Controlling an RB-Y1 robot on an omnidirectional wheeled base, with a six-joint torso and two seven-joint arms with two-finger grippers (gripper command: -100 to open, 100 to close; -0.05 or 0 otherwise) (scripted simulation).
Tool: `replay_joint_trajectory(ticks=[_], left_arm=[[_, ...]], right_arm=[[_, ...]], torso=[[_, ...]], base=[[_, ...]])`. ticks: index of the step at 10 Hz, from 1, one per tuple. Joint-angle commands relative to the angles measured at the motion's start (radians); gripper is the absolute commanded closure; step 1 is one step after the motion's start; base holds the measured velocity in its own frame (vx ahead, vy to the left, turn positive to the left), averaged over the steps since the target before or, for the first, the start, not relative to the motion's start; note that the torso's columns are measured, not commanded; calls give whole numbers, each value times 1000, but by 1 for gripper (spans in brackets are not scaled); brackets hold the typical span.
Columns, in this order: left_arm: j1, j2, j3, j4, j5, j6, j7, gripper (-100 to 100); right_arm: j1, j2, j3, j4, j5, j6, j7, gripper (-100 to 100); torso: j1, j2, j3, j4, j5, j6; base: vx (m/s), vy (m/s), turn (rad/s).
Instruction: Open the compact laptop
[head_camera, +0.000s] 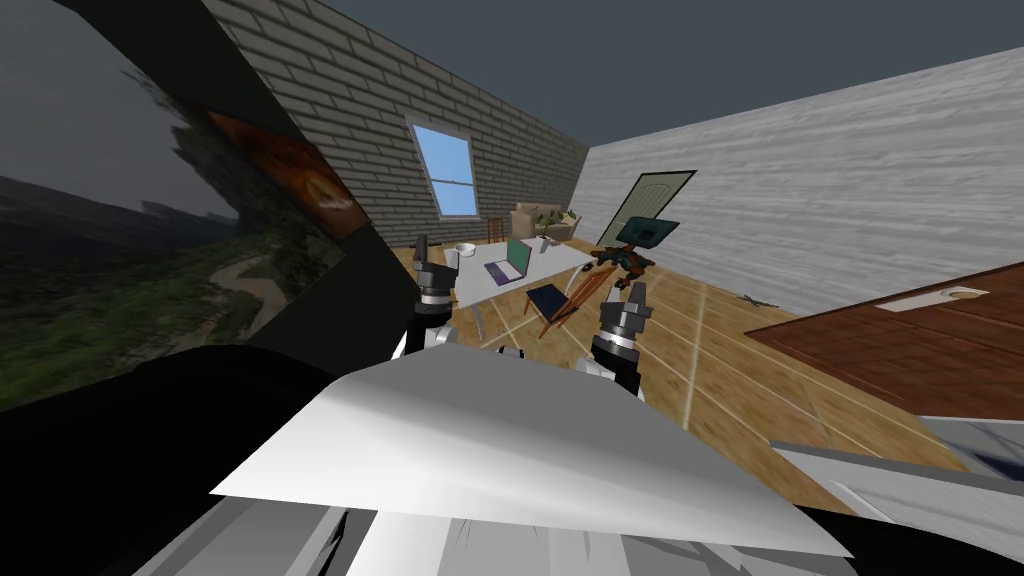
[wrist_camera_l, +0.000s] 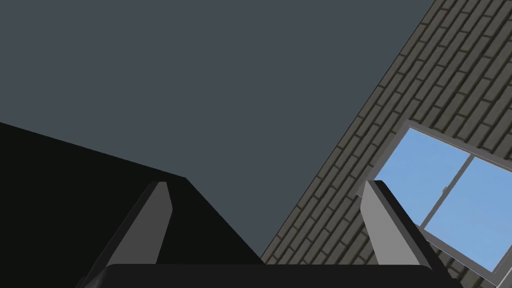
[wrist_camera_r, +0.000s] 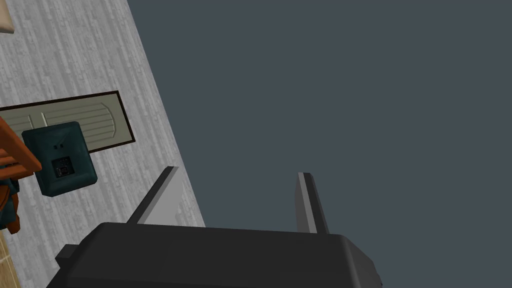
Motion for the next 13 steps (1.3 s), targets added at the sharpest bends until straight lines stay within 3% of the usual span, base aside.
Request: replay_joint_trajectory(ticks=[1, 6, 13], left_arm=[[-19, 59, 41, 42, 20, 24, 9, -100], [-80, 123, 167, 168, 85, 85, 40, -100], [-184, 154, 388, 382, 203, 193, 102, -100]], right_arm=[[0, 0, 0, 0, 0, 0, 0, 0], [0, 0, 0, 0, 0, 0, 0, 0], [0, 0, 0, 0, 0, 0, 0, 0]], torso=[[0, 0, -1, 1, 0, 0], [2, 2, 0, 1, 1, 0], [1, 1, -1, 1, 0, 0]], base=[[-13, -157, -85], [-13, -239, -129], [16, -317, -163]])
